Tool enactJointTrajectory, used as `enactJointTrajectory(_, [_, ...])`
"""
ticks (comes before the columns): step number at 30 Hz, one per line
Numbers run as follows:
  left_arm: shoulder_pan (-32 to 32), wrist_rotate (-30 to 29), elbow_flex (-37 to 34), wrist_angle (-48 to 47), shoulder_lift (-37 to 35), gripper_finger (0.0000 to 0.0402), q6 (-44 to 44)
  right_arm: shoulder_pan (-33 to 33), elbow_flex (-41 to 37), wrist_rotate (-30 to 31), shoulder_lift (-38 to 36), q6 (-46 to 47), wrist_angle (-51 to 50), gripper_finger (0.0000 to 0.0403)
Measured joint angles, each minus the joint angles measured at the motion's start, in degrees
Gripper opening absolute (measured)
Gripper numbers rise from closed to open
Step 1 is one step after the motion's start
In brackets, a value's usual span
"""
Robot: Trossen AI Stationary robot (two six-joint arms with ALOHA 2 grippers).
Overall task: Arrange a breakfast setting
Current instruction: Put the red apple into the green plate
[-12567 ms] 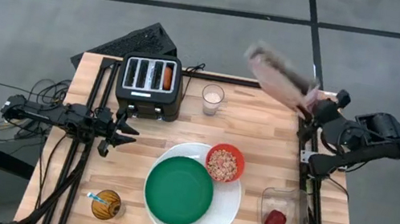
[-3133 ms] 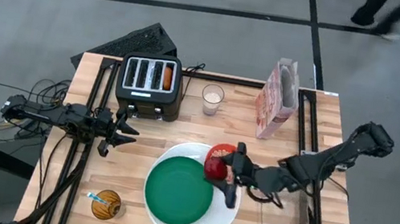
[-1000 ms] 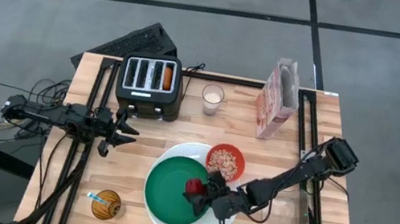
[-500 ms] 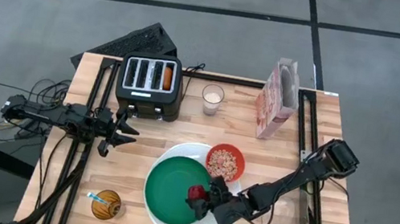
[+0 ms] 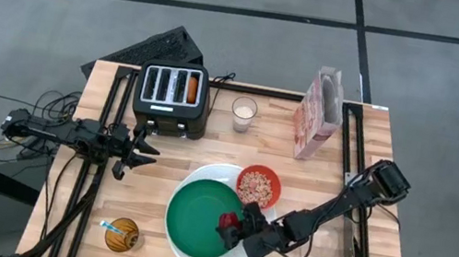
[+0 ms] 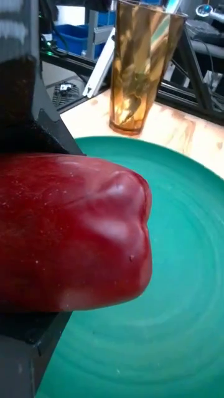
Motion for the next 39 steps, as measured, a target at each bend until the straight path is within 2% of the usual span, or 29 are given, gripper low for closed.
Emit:
enactJointTrajectory(10, [0.00, -0.01, 0.00, 0.01, 0.02, 0.0113, 0.00, -2.43, 0.00, -1.77, 0.00, 2.30, -3.06, 0.0312])
enactJointTrajectory(15, [0.00, -0.01, 0.01, 0.01, 0.00, 0.0113, 0.00, -3.79, -0.02, -5.24, 0.00, 2.78, -4.12, 0.0333])
enactJointTrajectory(22, [0.00, 0.00, 0.00, 0.02, 0.00, 0.0113, 0.00, -4.94, -0.04, -7.29, 0.00, 4.85, -5.85, 0.0336])
enactJointTrajectory(34, [0.00, -0.01, 0.01, 0.00, 0.00, 0.0113, 0.00, -4.98, -0.04, -7.40, 0.00, 5.29, -5.86, 0.0337])
enactJointTrajectory(39, [0.00, 0.00, 0.01, 0.01, 0.00, 0.0113, 0.00, -4.98, -0.04, -7.37, 0.00, 6.61, -5.86, 0.0352])
